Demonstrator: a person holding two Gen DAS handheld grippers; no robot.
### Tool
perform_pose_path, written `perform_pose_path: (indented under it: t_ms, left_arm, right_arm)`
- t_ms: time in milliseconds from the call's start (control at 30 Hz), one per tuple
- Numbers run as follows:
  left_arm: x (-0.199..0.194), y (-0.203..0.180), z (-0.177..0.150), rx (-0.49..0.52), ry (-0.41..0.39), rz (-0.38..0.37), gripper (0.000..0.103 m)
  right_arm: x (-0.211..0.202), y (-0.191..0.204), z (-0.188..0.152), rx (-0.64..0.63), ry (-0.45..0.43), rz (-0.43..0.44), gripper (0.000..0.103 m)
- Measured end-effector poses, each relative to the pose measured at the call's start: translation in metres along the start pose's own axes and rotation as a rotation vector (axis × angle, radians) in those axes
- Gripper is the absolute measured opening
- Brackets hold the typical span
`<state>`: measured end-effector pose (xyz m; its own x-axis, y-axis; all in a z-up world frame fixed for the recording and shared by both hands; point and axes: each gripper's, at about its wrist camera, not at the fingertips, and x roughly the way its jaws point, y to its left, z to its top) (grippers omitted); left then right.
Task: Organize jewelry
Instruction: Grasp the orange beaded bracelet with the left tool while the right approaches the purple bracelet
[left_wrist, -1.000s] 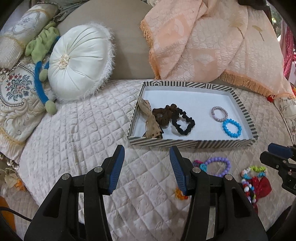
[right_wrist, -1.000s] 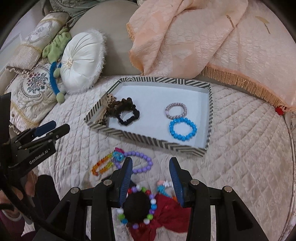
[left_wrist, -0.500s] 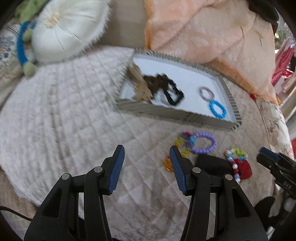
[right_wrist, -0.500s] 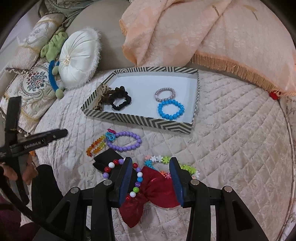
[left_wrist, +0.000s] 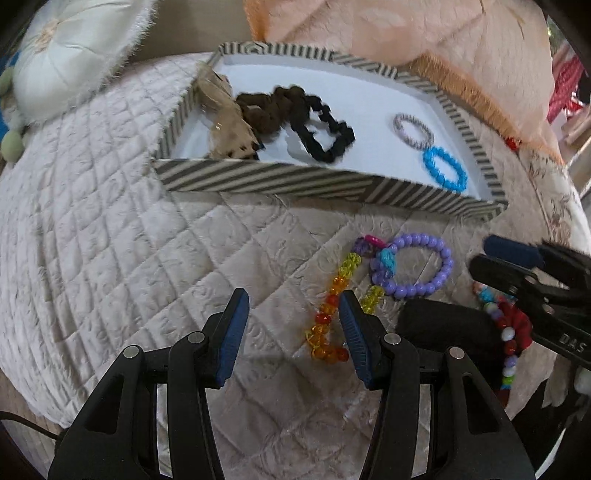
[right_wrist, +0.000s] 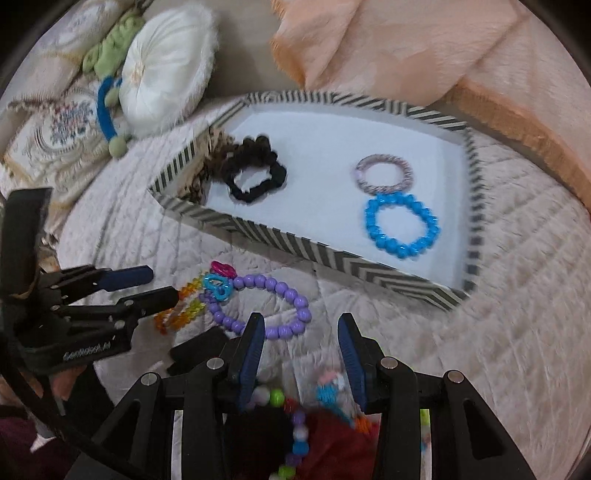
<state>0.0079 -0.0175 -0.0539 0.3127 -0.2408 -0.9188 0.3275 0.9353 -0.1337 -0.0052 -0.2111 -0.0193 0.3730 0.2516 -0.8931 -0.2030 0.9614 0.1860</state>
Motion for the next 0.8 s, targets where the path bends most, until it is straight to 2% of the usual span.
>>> perform_pose_path:
  t_ms: [167,267,333,400,467,500,633,800]
  left_arm:
    - [0.011,-0.006,0.006,0.029,0.004,0.027,0.050]
    - [0.013,-0.008,0.007,0.035,0.000,0.036,0.049]
    - [0.015,-0.009,0.009,0.049,-0.010,0.051,0.036]
    - [0.015,-0.009,0.010,0.056,-0.022,0.050,0.019]
    - [0.014,-0.008,0.011,0.050,-0.024,0.049,0.011]
    - [0.012,-0.007,0.010,0.044,-0.026,0.047,0.008]
    - [-0.001,-0.003,0.006,0.013,-0.035,0.015,0.008]
    - [-0.027,-0.001,0.002,0.004,-0.077,0.006,0.008]
  right_arm:
    - [0.029,0.006,0.009,-0.056,0.057,-0.039,0.039]
    - [0.034,0.009,0.009,-0.092,0.035,-0.060,0.038]
    - [0.034,0.009,0.007,-0.090,0.016,-0.071,0.032]
    - [0.033,0.010,0.005,-0.094,0.003,-0.072,0.027]
    - [0.030,0.009,0.002,-0.090,-0.003,-0.058,0.012]
    - [0.027,0.009,0.001,-0.083,-0.010,-0.052,0.011]
    - [0.005,0.006,0.001,-0.047,-0.065,-0.011,0.010]
    - [-0.024,0.009,-0.001,-0.051,-0.122,-0.001,0.009]
